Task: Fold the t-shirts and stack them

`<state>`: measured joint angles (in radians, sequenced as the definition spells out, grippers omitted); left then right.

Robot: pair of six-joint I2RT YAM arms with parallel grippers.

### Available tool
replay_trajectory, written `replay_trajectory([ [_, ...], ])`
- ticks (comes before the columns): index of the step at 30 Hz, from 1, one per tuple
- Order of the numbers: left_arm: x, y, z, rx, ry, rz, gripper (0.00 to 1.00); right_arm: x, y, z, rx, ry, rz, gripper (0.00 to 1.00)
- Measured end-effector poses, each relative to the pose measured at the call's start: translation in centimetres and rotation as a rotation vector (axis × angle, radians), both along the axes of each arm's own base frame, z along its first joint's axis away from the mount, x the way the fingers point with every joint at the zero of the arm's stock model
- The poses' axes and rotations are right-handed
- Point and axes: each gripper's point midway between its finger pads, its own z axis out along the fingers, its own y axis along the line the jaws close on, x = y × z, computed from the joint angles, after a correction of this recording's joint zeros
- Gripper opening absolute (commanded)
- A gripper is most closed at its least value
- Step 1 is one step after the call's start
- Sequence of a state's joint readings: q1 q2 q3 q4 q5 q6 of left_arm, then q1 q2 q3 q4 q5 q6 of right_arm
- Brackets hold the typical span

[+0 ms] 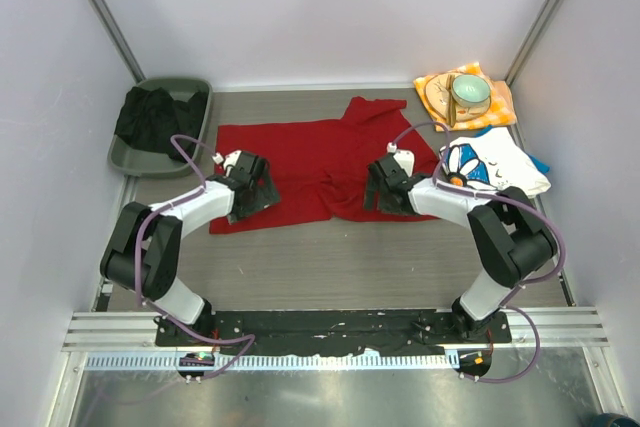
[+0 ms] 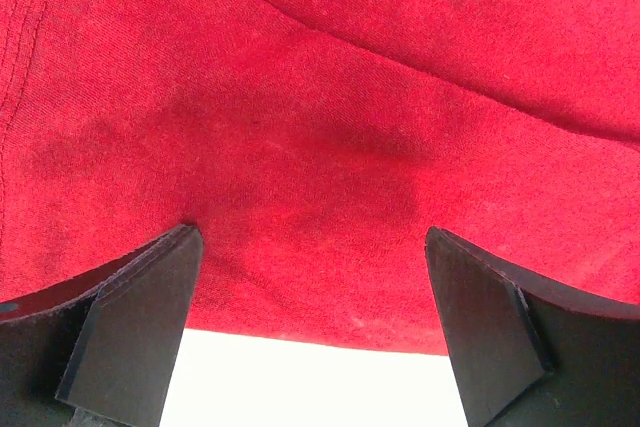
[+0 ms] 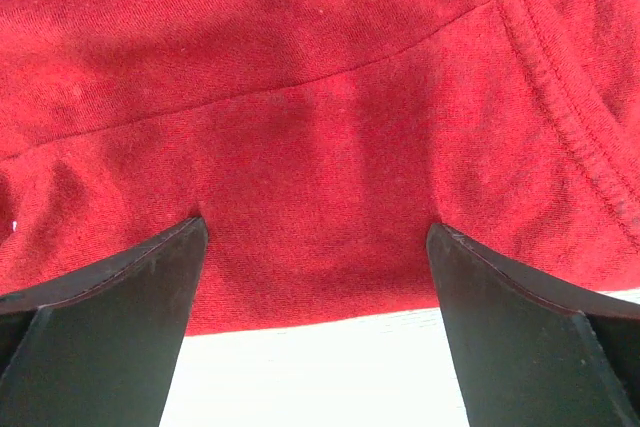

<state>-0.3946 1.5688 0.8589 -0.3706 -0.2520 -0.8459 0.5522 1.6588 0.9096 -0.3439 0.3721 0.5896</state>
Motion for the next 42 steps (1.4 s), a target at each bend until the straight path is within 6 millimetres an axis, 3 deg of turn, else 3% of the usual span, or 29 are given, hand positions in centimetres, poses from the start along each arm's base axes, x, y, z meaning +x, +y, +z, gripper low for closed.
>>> replay_trajectory([
  [5,-0.3,0.4,-0.2,0.031,0.009,-0.011,1.00,-0.5,-0.4,0.0,0.010,-0.017,-0.009,0.97],
  [9,-1.5,1.2,-0.3,0.057,0.024,0.000,1.00,-1.9,-1.2,0.1,0.007,0.004,-0.025,0.97],
  [18,-6.1,3.0,-0.6,0.069,0.082,0.040,1.00,-7.6,-3.0,0.2,-0.003,0.100,-0.068,0.97],
  [24,-9.3,3.4,-0.3,0.050,0.092,0.059,1.00,-12.1,-2.9,0.2,-0.002,0.143,-0.039,0.97],
  [27,-10.9,3.5,0.4,0.033,0.082,0.061,1.00,-13.9,-2.6,1.1,0.003,0.135,-0.011,1.00],
  [31,-11.9,3.4,3.1,-0.021,0.006,0.060,1.00,-14.7,-1.0,4.5,0.099,0.043,0.044,1.00],
  [36,-11.2,3.0,8.3,-0.090,-0.122,0.055,1.00,-13.4,2.6,9.9,0.280,-0.087,0.110,1.00],
  [39,-10.1,2.6,10.7,-0.110,-0.181,0.055,1.00,-12.7,5.7,10.6,0.330,-0.091,0.166,1.00],
  [42,-9.2,2.6,11.4,-0.093,-0.194,0.062,1.00,-12.8,9.2,9.0,0.358,-0.041,0.245,1.00],
])
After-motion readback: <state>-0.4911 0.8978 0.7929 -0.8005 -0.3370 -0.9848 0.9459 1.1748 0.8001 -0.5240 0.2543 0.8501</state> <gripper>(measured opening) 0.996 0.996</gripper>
